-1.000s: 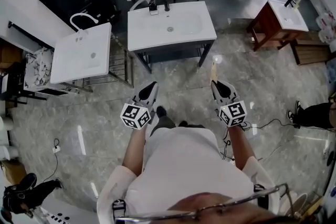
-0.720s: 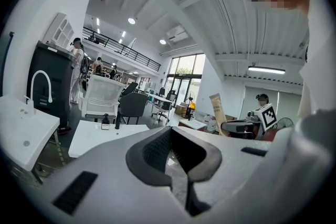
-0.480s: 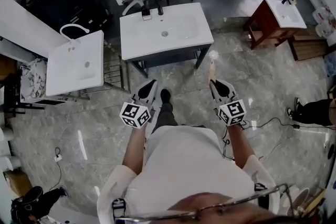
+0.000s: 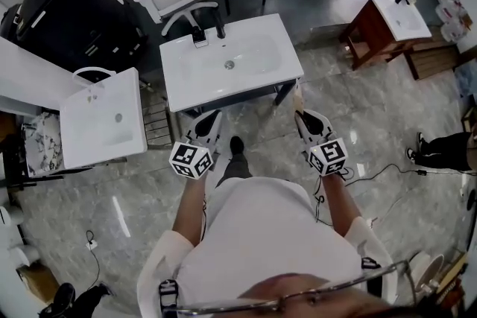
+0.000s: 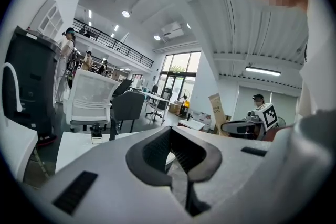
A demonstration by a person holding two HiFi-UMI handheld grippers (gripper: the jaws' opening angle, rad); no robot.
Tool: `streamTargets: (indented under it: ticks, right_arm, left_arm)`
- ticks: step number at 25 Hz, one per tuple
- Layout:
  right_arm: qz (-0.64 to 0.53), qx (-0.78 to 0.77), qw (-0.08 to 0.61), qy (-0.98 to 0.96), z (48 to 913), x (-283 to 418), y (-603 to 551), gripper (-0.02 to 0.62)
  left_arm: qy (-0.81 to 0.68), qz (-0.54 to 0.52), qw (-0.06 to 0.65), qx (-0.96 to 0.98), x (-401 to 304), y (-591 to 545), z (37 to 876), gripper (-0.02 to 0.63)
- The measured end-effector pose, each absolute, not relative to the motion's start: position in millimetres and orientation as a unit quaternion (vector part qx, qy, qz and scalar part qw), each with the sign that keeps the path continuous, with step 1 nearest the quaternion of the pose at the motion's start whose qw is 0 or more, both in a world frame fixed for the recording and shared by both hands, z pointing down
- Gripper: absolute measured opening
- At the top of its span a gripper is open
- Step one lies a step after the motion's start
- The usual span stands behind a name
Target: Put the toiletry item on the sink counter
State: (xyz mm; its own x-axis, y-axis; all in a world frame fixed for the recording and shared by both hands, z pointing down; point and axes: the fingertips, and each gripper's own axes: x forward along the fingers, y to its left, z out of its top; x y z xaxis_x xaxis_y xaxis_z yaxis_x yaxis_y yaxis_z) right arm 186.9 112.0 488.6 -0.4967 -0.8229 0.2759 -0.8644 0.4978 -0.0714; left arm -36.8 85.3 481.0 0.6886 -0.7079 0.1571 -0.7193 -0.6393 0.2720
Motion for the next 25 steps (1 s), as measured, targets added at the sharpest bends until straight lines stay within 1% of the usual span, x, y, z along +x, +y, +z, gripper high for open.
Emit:
streamTargets:
  ticks: [6, 14, 21, 25]
  right_arm:
    - [0.121, 0.503, 0.109, -0.849, 500, 169, 53, 0.035]
    - [0.121, 0.524, 0.115, -0.835, 496, 150, -16, 0.035]
    - [0.132, 0.526, 0.127, -0.83, 503, 144, -40, 0.035]
    - [0.14, 0.523, 0.131, -0.83, 507, 143, -48, 0.035]
  left_arm:
    - [-0.369, 0.037, 0.17, 0.913, -46, 23, 490, 0.003]
    - [-0.341, 0.052, 0.163, 0.924, -59, -62, 492, 0.003]
    - [-0.337, 0.051, 0.169, 0.925, -65, -93, 496, 0.003]
    - [-0.338, 0.055, 0.184, 0.921, -64, -99, 506, 0.003]
